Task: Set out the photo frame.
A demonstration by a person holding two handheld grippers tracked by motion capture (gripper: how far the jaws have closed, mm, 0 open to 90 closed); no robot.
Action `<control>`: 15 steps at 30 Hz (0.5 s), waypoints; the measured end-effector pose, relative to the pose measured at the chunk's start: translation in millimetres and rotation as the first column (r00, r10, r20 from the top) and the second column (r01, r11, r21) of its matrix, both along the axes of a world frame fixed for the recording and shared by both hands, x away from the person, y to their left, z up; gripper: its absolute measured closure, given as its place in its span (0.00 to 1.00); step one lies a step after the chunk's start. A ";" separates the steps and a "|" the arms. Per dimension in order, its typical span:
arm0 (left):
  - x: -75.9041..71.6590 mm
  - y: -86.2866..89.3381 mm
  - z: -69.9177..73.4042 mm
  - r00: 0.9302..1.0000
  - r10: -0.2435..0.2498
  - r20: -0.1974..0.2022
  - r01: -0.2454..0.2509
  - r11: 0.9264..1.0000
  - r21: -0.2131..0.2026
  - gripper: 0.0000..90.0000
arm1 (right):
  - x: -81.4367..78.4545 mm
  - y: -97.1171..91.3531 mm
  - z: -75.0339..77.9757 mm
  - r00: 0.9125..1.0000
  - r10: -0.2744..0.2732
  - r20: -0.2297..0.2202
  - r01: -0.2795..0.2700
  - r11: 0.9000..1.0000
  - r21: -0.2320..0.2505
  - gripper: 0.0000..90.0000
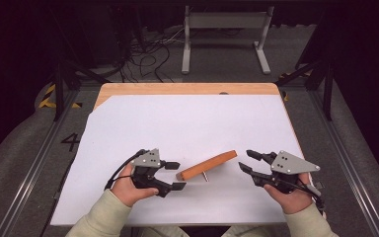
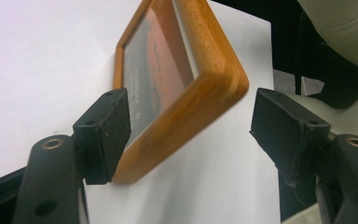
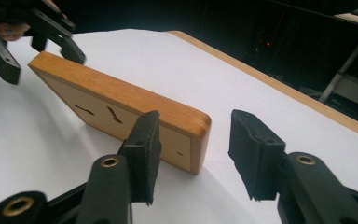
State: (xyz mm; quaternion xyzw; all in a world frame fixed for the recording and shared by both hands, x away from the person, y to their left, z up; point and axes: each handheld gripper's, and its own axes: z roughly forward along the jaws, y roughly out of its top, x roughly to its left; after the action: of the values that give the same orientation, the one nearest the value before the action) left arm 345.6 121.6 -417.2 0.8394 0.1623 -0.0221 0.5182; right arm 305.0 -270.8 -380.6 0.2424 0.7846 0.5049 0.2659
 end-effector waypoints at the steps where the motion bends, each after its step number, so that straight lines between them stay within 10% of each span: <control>1: -0.6 4.6 -0.1 1.000 0.004 -0.009 -0.005 1.000 -0.013 0.32 | 0.3 -1.1 -0.1 1.000 -0.002 -0.002 0.002 1.000 -0.002 0.62; 9: -1.9 26.1 5.0 0.995 0.092 0.022 -0.091 0.994 -0.065 0.33 | 3.6 -5.5 -4.0 0.998 -0.033 -0.049 0.033 0.999 -0.001 0.72; 15: 1.9 36.1 6.7 0.975 0.211 0.069 -0.204 0.974 -0.098 0.36 | 7.9 -11.0 -9.0 0.996 -0.052 -0.073 0.053 0.999 0.009 0.74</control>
State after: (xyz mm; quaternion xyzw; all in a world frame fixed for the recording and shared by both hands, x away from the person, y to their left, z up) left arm 347.5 157.7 -410.5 0.7937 0.2273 0.0578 0.5613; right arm 312.9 -281.8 -389.6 0.2827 0.7842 0.4931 0.2490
